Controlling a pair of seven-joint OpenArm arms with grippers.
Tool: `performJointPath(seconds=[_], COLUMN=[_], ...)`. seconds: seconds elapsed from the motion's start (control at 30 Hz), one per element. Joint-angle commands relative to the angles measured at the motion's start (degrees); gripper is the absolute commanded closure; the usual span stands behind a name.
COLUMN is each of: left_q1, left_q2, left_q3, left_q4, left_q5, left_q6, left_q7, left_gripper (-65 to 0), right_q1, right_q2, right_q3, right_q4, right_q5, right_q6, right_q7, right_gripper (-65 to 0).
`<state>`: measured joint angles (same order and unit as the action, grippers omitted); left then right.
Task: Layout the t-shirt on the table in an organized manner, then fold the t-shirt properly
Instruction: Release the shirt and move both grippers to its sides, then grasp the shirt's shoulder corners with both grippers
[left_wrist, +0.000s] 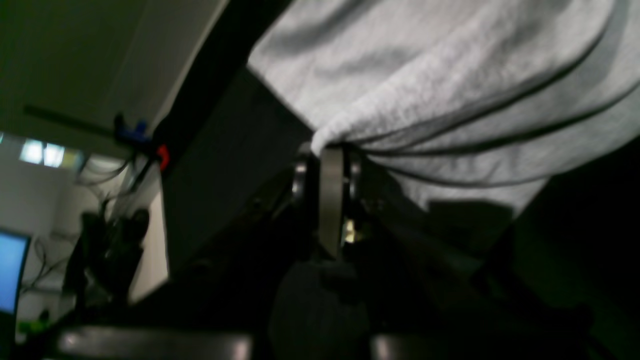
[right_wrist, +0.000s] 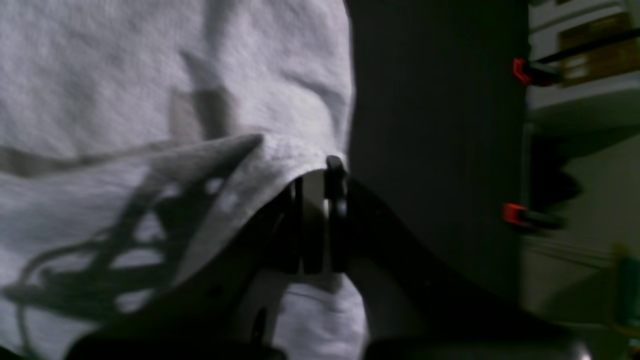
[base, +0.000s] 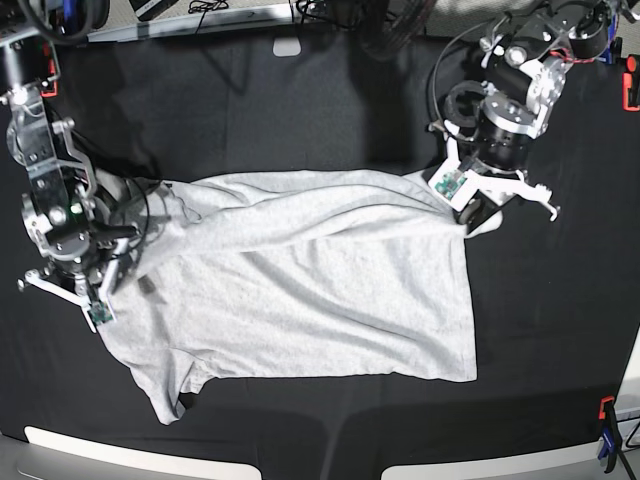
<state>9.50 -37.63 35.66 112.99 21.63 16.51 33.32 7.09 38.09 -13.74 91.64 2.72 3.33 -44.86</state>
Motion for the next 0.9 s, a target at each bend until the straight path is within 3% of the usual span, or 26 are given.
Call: performJointPath(seconds=[0.0, 0.2, 0.43, 0.47, 0.53, 0.6, 0.67, 0.77, 0.87], left_q1=[-0.98, -6.27, -9.07, -9.03, -9.05, -9.09, -9.31, -10.62, -11.72], left_q2=[-0.48, -0.17, 1.14, 1.36, 1.49, 1.55, 1.55, 1.55, 1.53], left_q3=[-0.37, -0.37, -0.37, -0.37, -0.37, -0.37, -0.37, -0.37, -0.37], left_q4=[0.15, -9.64, -17.55, -17.90, -18.38, -18.80, -18.84, -18.84, -17.99], left_q5=[0.17, -1.16, -1.33, -1.40, -2.43, -2.38, -2.25, -2.21, -2.16], left_q6=[-0.22, -0.31, -0.46, -0.46, -0.46, -0.46, -0.46, -0.46, -0.46], left_q7=[-1.75, -1.90, -2.14, -2.12, -2.12, -2.08, -1.14, 2.49, 6.23], left_gripper=[0.0, 0.0, 0.0, 0.0, 0.0, -11.2, -18.5, -18.8, -18.8], right_q1=[2.21, 7.17, 12.66, 13.27, 14.21, 14.69, 15.13, 16.09, 16.63], right_q2=[0.17, -4.13, -4.92, -4.92, -4.92, -4.92, -4.92, -4.90, -4.92], right_q3=[0.66, 0.66, 0.66, 0.66, 0.66, 0.66, 0.66, 0.68, 0.66], right_q4=[-0.07, -7.74, -16.26, -17.09, -18.05, -18.12, -18.12, -18.12, -17.68], right_q5=[-0.02, 0.50, 0.48, 0.48, 0.48, -1.29, -4.44, -9.01, -9.64], right_q6=[-0.04, 0.15, 0.13, 0.13, 0.11, -0.04, -1.29, -4.92, -3.82], right_q7=[1.62, 2.78, 3.69, 3.72, 3.76, 3.76, 3.69, 0.98, -0.96], right_gripper=[0.0, 0.0, 0.0, -4.0, -20.3, -31.7, -34.5, -34.4, -34.2])
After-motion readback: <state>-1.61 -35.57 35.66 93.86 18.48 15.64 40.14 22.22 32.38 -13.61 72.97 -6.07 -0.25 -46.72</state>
